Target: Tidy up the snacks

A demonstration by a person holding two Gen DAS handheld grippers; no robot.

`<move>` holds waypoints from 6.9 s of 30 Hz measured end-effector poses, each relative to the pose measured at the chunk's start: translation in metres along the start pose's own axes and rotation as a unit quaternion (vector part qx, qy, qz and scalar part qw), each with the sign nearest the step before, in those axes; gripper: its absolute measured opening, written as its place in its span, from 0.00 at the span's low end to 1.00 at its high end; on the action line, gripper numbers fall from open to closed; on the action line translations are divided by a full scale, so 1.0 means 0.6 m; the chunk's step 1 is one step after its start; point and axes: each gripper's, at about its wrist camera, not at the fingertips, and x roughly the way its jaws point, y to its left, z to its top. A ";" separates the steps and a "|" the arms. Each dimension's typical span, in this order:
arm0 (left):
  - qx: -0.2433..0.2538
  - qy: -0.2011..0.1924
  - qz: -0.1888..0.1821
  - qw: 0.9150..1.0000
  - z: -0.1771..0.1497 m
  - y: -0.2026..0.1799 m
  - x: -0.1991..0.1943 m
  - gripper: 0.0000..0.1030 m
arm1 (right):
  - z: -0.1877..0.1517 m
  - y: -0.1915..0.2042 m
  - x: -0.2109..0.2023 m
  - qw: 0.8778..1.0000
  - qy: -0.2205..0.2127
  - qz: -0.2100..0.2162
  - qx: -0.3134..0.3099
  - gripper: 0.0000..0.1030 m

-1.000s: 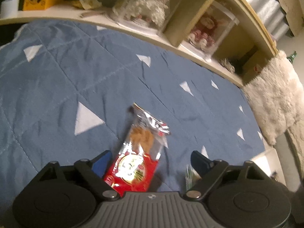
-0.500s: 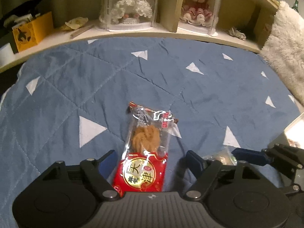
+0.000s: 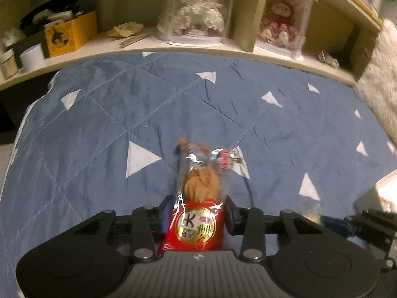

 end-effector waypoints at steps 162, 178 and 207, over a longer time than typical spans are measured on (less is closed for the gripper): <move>0.073 -0.110 -0.099 0.986 -0.131 -0.429 -0.440 1.00 | -0.209 -0.294 -0.661 0.967 -0.116 -0.124 0.191 0.99; 0.062 -0.129 -0.067 0.988 -0.230 -0.382 -0.508 1.00 | -0.292 -0.221 -0.728 0.974 -0.121 -0.133 0.134 0.99; 0.071 -0.148 -0.021 0.986 -0.354 -0.361 -0.467 1.00 | -0.393 -0.171 -0.664 0.974 -0.127 -0.170 0.076 0.99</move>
